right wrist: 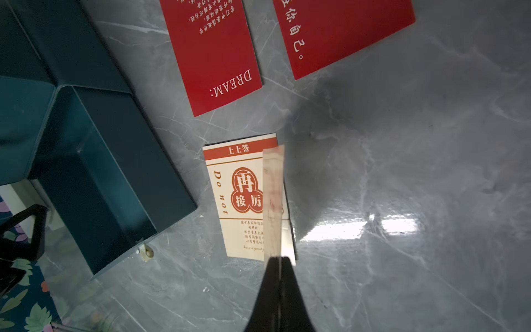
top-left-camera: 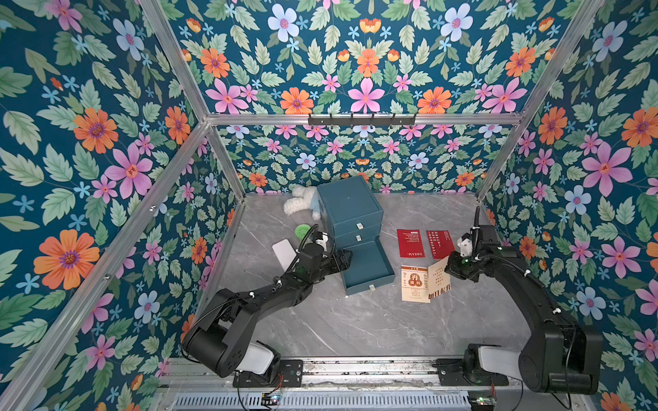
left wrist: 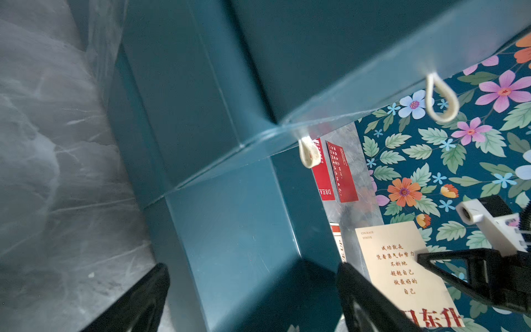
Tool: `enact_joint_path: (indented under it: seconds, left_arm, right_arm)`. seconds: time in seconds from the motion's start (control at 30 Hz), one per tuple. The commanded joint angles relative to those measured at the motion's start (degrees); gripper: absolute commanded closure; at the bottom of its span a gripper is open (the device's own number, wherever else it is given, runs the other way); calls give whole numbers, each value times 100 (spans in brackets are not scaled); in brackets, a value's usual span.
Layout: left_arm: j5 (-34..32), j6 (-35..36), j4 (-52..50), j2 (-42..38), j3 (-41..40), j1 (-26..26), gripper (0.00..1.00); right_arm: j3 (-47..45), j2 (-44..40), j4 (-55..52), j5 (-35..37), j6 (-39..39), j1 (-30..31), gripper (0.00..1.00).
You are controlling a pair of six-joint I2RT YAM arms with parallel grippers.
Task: Take the postcards out of the drawer
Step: Place the postcard at the center of the board.
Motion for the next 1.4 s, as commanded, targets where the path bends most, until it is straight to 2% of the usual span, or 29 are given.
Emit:
enact_joint_path:
  seconds: [0.0,0.27,0.57,0.7,0.83,1.0,1.17,1.37]
  left_arm:
    - [-20,22,146,-24,-3,6,6]
    - [-3,96,187,-62,-86,9,6]
    - [31,176,197,-45,-87,12,6]
    - [45,185,200,-50,-78,15,6]
    - [16,184,165,-104,-104,8,6]
    - [-47,187,100,-159,-106,6,6]
    - [-111,184,63,-203,-95,10,6]
    - [-347,229,-145,-428,-147,16,5]
  right_arm:
    - [30,178,114,325,-200,-51,99]
    - [156,822,78,317,-319,-372,97]
    - [417,1417,-378,1663,-313,-370,87]
    - [596,1729,-492,2120,-313,-370,75]
    - [803,1965,-747,2793,-254,-376,70]
    - [961,1831,-813,3084,-236,-172,67]
    - [968,1407,-761,2747,-142,469,63]
    - [481,377,-197,1561,353,1157,53]
